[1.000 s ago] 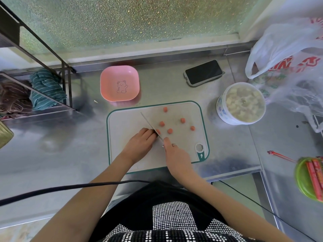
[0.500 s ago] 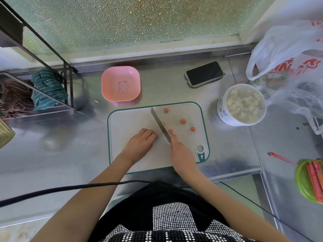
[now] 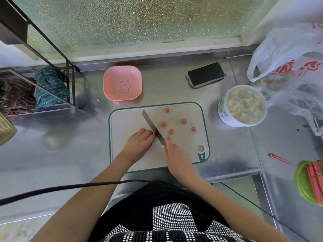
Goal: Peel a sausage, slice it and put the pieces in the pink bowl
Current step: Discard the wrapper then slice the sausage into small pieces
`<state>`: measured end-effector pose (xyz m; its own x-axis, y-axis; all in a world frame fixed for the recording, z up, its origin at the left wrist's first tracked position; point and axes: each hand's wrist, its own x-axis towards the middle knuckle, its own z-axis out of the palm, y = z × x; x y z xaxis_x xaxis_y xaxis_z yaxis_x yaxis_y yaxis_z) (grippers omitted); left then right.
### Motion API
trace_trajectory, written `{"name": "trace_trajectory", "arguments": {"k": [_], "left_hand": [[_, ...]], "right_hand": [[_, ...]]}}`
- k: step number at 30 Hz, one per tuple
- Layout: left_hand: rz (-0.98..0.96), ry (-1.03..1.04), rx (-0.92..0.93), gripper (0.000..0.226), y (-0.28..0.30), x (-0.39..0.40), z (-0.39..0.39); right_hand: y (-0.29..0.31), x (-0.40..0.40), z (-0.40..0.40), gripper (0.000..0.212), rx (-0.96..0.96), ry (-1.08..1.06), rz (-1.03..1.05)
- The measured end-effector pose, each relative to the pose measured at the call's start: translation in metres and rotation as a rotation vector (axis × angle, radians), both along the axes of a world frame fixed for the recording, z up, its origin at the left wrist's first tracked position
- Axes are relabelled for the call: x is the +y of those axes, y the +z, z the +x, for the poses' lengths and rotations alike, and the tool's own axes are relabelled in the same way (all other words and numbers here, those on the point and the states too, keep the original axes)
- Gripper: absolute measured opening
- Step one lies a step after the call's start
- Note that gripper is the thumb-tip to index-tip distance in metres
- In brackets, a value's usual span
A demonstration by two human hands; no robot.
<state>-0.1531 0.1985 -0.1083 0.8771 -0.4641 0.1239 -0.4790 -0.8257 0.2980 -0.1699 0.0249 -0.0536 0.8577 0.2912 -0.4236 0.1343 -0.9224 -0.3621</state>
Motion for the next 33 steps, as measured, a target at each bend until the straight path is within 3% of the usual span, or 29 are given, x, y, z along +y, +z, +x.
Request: {"name": "trace_trajectory", "arguments": {"k": [8, 21, 23, 26, 30, 33], "left_hand": [[0.021, -0.002, 0.040, 0.030, 0.001, -0.003, 0.002], [0.022, 0.024, 0.055, 0.021, -0.004, 0.001, 0.001], [0.017, 0.023, 0.045, 0.012, -0.002, 0.002, 0.001], [0.010, 0.016, 0.031, 0.017, -0.002, 0.007, 0.000], [0.006, 0.011, 0.004, 0.018, 0.000, 0.010, -0.001], [0.017, 0.022, 0.007, 0.017, 0.002, 0.008, -0.001]], "right_hand": [[-0.004, 0.005, -0.002, 0.034, 0.019, 0.020, -0.025], [0.000, 0.001, 0.004, 0.050, 0.003, 0.080, -0.100], [0.001, -0.005, 0.007, 0.055, -0.039, 0.052, -0.139], [-0.002, -0.015, 0.011, 0.063, -0.184, -0.002, -0.160], [-0.002, -0.014, 0.006, 0.044, -0.006, -0.059, -0.011], [0.002, -0.008, 0.001, 0.033, 0.002, -0.072, 0.093]]}}
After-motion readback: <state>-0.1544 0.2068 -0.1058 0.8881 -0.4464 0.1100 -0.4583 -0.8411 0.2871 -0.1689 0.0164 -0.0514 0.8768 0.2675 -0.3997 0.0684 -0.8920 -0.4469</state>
